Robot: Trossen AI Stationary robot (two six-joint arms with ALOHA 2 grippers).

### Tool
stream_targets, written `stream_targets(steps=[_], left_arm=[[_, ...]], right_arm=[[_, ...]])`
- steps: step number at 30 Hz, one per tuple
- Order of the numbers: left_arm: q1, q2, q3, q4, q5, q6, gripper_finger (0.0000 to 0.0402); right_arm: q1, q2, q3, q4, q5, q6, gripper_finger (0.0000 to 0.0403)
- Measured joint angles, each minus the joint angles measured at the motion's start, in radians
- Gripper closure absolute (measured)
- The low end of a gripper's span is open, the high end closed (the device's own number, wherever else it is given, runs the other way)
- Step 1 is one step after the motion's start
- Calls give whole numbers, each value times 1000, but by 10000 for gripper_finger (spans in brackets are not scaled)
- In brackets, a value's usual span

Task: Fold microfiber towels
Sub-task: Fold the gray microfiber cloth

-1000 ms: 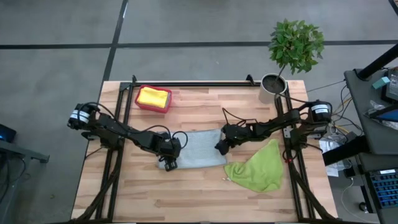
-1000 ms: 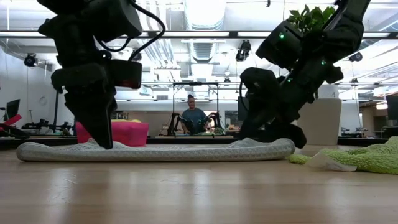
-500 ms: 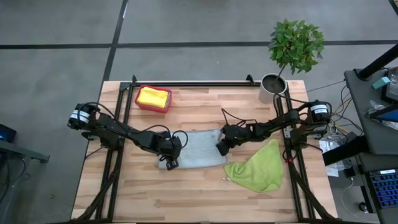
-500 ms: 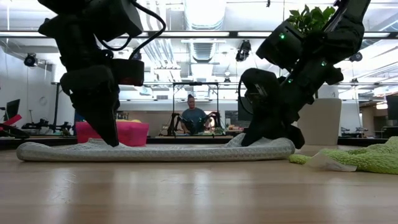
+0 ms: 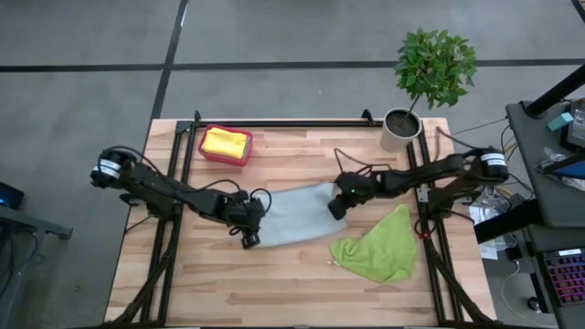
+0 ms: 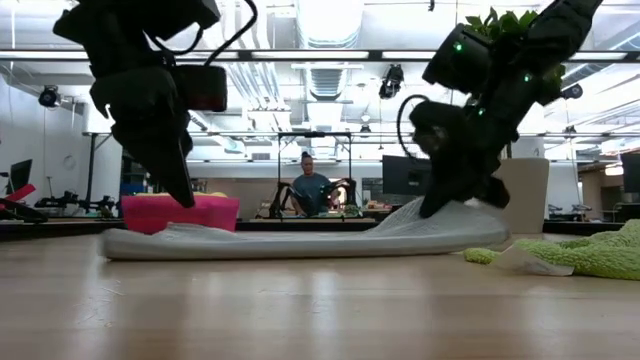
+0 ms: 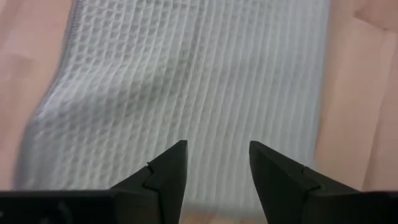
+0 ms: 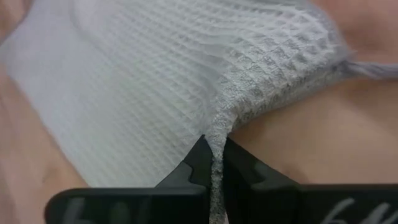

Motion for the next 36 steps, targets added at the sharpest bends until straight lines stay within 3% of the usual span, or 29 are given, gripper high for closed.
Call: stream_targets(steps=[6,10,16,22,36], left_arm=[[0,-12,-8,7,-35,4,244],[0,30,-8,30,-75,4,244],[6,131,-8,183,-120,36,244],[14,208,-8,217,-120,56,244],[15,225,-8,236,-124,65,244]], right_arm=[[-46,-120,108,-362,136,-71,391],[-47,-125,213,-523,223,-95,391],[-14,-18,324,-523,203,-141,391],[42,160,451,-494,137,-180,391],[100,505,796,-481,144,-234,391]])
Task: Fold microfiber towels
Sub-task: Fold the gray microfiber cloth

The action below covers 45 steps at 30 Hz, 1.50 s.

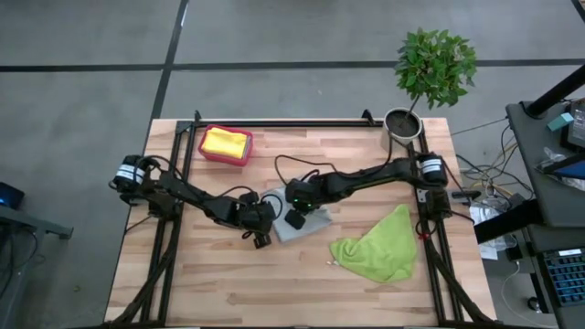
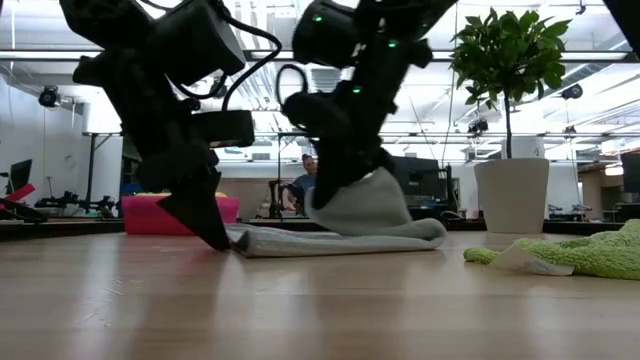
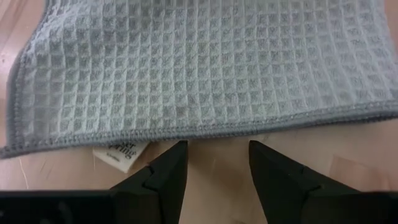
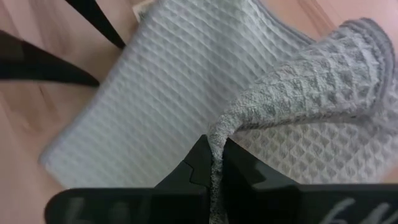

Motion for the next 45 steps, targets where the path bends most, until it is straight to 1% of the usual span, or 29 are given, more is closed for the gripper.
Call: stream_targets(steps=[8,11,14,22,25,28,32,36,40,43,45], left_arm=[[0,1,-1,6,1,0,244],[0,1,-1,7,1,-1,244],[0,1,-1,7,1,-1,244],[-5,-4,-2,9,-1,14,244],[-8,-9,-2,7,-1,18,244],[-18,-20,-2,0,10,24,244],[-41,-66,-2,-43,14,28,244],[-59,-128,-2,-117,5,28,244],[-69,-184,-2,-169,1,28,244],[-72,-213,-2,-186,0,27,244],[-77,-227,-2,-185,-1,24,244]], right_arm=[[0,87,101,11,0,-12,389],[2,104,112,14,0,-12,378],[2,105,112,15,-1,-12,353],[2,105,112,45,-21,-20,263],[2,105,112,57,-32,-21,239],[4,105,112,80,-51,-21,222],[12,105,112,140,-83,-22,212],[24,105,112,199,-95,-13,211],[34,105,112,260,-136,-20,211],[41,93,114,271,-140,-44,211],[48,68,114,246,-140,-89,211]])
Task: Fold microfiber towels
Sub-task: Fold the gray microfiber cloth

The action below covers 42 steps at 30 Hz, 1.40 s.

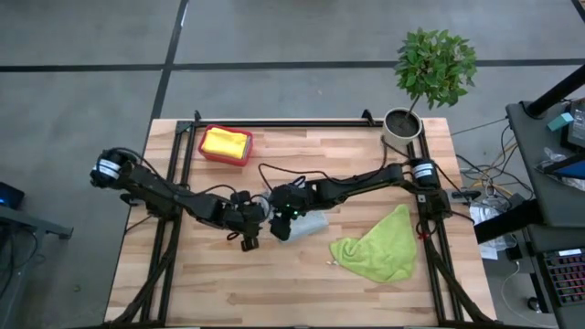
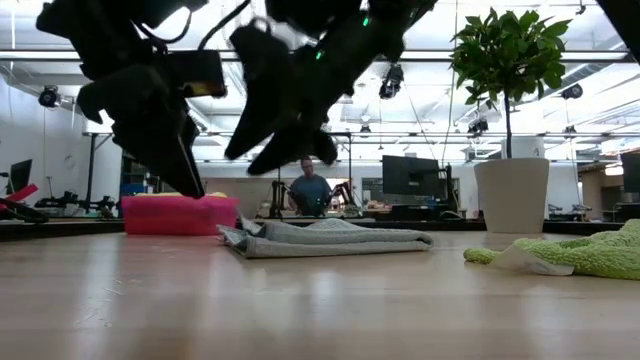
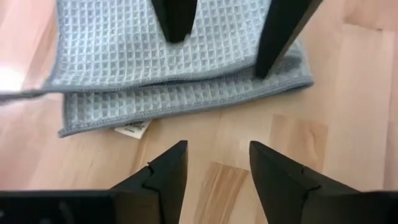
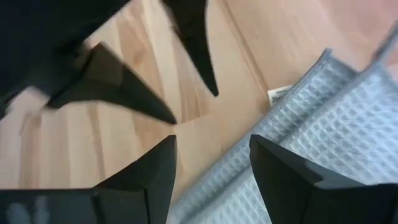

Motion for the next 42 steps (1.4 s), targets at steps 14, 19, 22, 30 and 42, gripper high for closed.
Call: stream_targets(steps=[14,19,22,30,42], left_arm=[[-42,86,-61,275,-4,-6,244],[-42,126,-65,305,-6,-6,244],[-42,145,-66,305,-6,-5,244],[-39,179,-69,329,-34,-3,244],[-39,180,-69,329,-35,0,244]], right_arm=[[121,-96,-155,-2,59,-326,213],[134,-94,-288,210,117,-315,226],[133,-94,-352,323,118,-296,235],[133,-82,-467,561,138,-231,239],[133,-3,-398,494,190,-237,243]])
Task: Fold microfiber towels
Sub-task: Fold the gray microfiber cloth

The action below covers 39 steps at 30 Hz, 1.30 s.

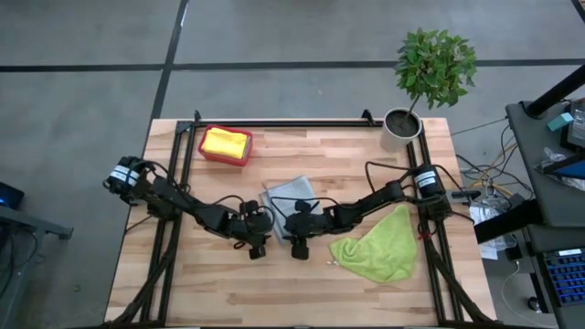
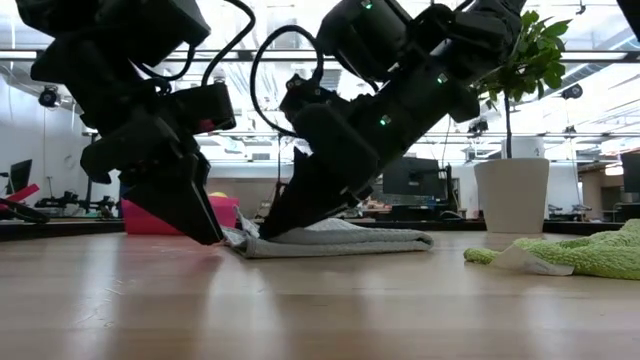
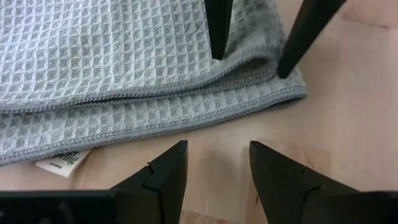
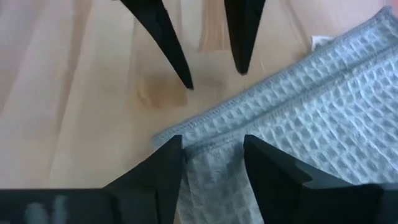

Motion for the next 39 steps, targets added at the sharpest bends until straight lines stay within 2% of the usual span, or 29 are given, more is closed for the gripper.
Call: stream_targets(steps=[3,9,11,16,23,31,34,39], left_arm=[[0,0,0,0,0,0,244],[0,0,-1,0,0,0,244],[0,0,-3,0,0,0,244],[0,0,-17,5,0,-7,244],[0,0,-74,126,0,-9,244],[0,0,-76,127,0,-16,244],[0,0,-76,127,0,-16,244],[0,0,-76,127,0,-16,244]], right_arm=[[0,0,12,-31,3,-16,270],[0,-1,23,-33,3,-33,369],[0,-9,31,-37,3,-37,387],[0,-42,75,-75,3,-37,390],[5,-24,96,-74,-43,-18,390],[10,40,100,10,-90,14,390],[11,53,101,45,-137,19,390],[8,53,101,49,-136,31,390]])
